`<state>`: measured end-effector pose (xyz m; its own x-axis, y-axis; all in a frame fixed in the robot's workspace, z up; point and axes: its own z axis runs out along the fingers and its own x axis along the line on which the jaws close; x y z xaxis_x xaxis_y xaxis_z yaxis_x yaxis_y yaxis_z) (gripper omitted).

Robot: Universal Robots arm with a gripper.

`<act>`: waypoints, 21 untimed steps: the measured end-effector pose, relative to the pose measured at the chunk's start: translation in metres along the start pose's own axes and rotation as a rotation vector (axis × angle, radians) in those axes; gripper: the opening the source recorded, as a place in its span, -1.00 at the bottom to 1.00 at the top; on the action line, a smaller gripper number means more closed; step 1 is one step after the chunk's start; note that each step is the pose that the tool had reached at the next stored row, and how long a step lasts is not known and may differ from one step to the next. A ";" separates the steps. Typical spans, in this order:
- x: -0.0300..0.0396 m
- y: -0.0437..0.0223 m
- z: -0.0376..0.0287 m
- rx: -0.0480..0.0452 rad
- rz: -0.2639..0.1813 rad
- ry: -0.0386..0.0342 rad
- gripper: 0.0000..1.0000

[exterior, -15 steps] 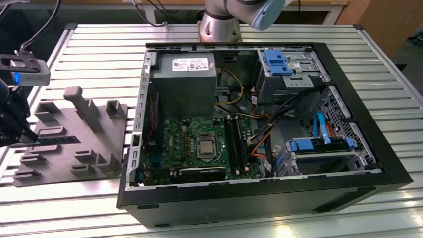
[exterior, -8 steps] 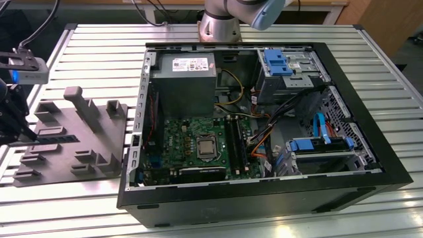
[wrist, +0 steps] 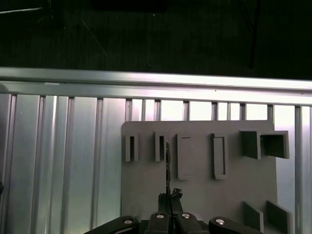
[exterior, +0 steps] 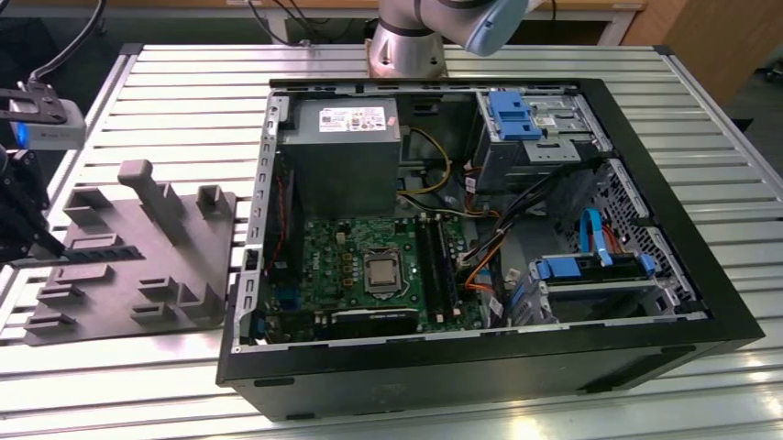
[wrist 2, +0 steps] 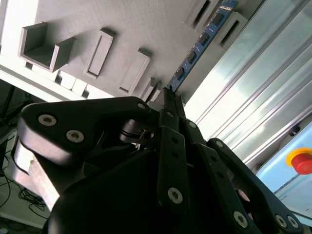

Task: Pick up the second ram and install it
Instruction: 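Pick up the second ram and move it above second insertion slot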

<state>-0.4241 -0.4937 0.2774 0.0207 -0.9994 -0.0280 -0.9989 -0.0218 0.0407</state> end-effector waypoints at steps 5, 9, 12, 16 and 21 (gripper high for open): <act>-0.0001 0.0002 -0.0043 0.0003 0.000 -0.0001 -0.76; -0.0002 0.0003 -0.0078 0.0005 0.000 -0.0002 -0.76; -0.0003 0.0005 -0.0109 0.0005 0.000 -0.0004 -0.76; -0.0004 0.0006 -0.0135 0.0007 0.000 -0.0006 -0.76; -0.0005 0.0007 -0.0168 0.0007 0.000 -0.0006 -0.76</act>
<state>-0.4241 -0.4937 0.2942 0.0207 -0.9994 -0.0286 -0.9990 -0.0218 0.0400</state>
